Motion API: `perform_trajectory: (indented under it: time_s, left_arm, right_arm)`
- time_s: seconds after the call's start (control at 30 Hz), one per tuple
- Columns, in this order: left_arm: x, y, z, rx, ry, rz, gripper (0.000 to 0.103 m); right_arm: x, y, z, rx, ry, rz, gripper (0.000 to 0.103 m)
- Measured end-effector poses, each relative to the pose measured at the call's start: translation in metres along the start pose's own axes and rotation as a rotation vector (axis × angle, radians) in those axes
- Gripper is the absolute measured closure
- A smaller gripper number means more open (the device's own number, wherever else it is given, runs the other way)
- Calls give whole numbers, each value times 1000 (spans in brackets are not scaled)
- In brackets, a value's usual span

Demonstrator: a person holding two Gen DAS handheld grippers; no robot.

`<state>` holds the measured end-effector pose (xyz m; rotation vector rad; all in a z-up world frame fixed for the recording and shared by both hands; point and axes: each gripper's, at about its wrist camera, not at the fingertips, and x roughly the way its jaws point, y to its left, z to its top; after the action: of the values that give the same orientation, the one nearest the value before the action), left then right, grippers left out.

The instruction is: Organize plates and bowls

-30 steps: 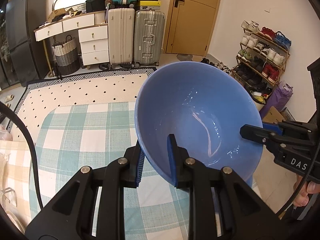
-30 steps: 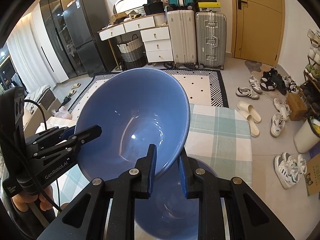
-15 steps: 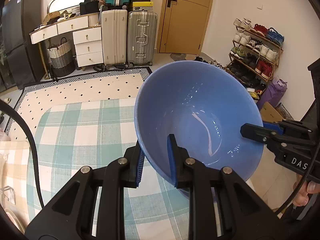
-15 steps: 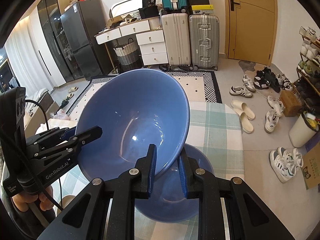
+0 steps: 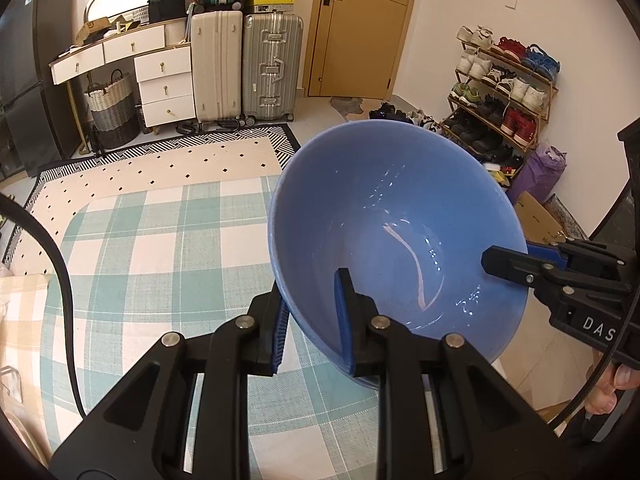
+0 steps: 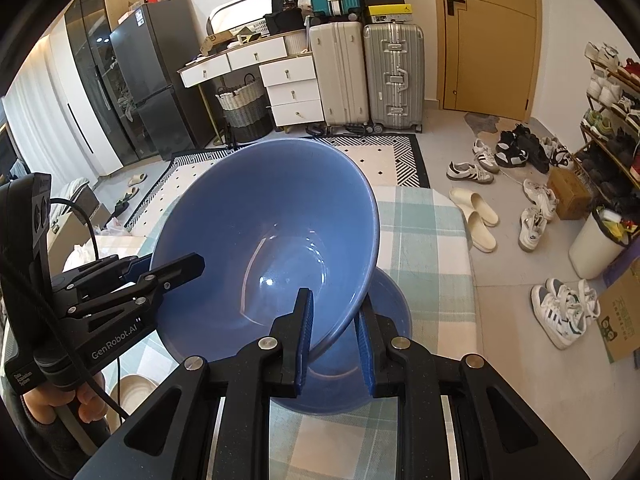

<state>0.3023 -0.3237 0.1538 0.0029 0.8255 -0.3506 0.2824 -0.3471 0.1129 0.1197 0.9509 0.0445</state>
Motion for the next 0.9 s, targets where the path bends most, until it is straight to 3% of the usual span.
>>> perform_trajectory:
  time_s: [0.9]
  left_arm:
    - [85,1,-24,31,114,11,85]
  right_arm:
    - [44,-27,-37,67,77,-21,82]
